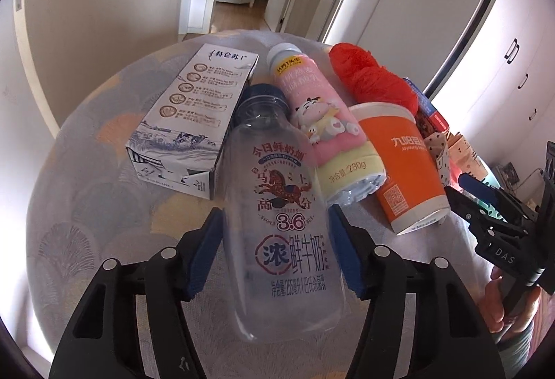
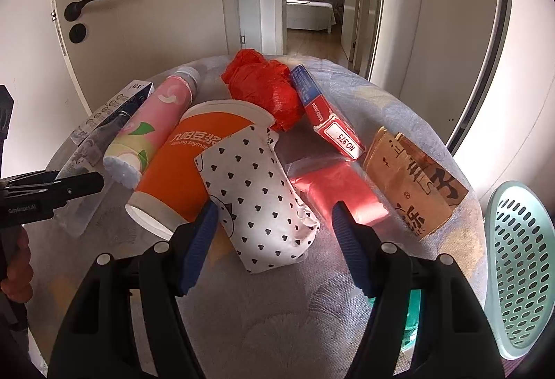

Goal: Collect trash
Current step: 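Grasp the plastic milk bottle with the left tool while the right tool grasps the polka-dot cup, then carry both items over the teal basket and open both tools to drop them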

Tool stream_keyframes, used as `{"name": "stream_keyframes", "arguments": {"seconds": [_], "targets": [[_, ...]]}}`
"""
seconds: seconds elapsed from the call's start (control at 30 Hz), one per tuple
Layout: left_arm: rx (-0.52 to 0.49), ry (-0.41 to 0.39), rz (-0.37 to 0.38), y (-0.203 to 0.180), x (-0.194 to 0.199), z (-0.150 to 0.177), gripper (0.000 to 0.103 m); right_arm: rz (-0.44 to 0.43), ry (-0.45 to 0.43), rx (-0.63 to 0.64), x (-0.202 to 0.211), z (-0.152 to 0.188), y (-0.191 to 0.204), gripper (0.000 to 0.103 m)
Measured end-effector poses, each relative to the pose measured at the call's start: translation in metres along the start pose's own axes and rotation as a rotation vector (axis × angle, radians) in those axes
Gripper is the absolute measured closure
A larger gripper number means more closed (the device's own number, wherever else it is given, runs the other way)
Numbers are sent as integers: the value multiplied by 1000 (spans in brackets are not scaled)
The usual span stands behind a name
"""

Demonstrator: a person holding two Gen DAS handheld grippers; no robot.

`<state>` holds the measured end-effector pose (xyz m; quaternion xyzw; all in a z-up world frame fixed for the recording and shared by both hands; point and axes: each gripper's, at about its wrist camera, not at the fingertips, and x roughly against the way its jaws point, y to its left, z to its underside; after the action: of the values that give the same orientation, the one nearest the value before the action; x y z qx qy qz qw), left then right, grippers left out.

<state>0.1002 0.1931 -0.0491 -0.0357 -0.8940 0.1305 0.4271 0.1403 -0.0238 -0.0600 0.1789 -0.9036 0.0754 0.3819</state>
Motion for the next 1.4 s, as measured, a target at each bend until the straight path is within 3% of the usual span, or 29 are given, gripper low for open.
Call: {"name": "stream_keyframes", "arguments": {"seconds": [0.17, 0.4, 0.53, 1.03, 1.4], "targets": [[-5, 0, -15, -1, -3, 1, 44, -3, 12, -1, -9, -6, 1, 46], [-5, -4, -19, -3, -3, 1, 45, -13, 26, 1, -11, -6, 2, 75], [12, -21, 1, -1, -3, 4, 46, -16, -2, 0, -4, -4, 3, 84], [7, -134, 75, -11, 43, 20, 47, -38, -91, -66, 45, 7, 0, 86], [-159, -210, 206, -97, 60, -6, 47, 55, -232, -169, 116, 10, -52, 86]]}}
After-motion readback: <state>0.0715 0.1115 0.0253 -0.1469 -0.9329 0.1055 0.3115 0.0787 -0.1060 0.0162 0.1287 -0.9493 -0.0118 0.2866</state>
